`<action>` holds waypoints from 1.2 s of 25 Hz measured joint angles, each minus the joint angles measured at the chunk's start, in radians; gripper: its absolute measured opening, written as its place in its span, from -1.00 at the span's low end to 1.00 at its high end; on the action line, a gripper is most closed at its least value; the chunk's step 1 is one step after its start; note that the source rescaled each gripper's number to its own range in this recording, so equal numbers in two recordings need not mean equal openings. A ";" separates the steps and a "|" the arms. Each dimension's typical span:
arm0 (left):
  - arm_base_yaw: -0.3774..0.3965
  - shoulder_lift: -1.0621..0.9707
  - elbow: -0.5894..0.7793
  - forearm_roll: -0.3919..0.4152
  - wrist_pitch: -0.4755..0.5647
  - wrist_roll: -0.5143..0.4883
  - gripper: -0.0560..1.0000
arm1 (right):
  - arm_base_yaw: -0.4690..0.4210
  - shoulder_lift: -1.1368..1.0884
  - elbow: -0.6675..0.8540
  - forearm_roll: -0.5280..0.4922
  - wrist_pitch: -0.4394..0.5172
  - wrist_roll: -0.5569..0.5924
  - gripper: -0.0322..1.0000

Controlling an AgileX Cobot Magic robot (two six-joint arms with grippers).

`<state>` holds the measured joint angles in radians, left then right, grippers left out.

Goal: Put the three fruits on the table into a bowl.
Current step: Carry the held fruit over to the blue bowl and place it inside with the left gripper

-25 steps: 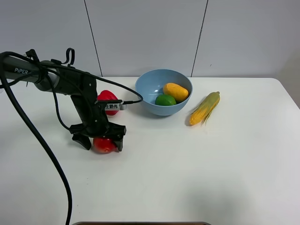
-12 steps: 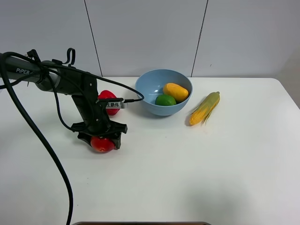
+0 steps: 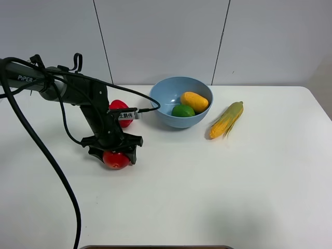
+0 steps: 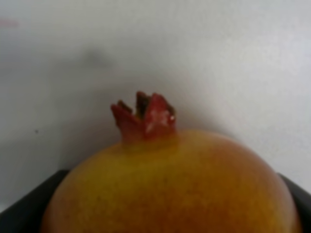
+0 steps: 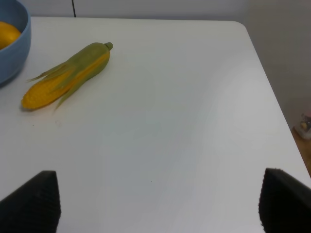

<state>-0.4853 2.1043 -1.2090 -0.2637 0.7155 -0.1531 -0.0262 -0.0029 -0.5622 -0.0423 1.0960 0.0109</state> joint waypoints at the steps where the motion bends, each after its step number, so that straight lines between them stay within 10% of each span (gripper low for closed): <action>1: 0.000 -0.002 0.000 -0.006 0.000 0.000 -0.89 | 0.000 0.000 0.000 0.000 0.000 0.000 0.25; 30: 0.000 -0.114 -0.456 -0.026 0.051 0.026 -0.89 | 0.000 0.000 0.000 0.000 0.000 0.000 0.25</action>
<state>-0.4853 1.9906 -1.6652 -0.2896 0.7661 -0.1270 -0.0262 -0.0029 -0.5622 -0.0423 1.0960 0.0109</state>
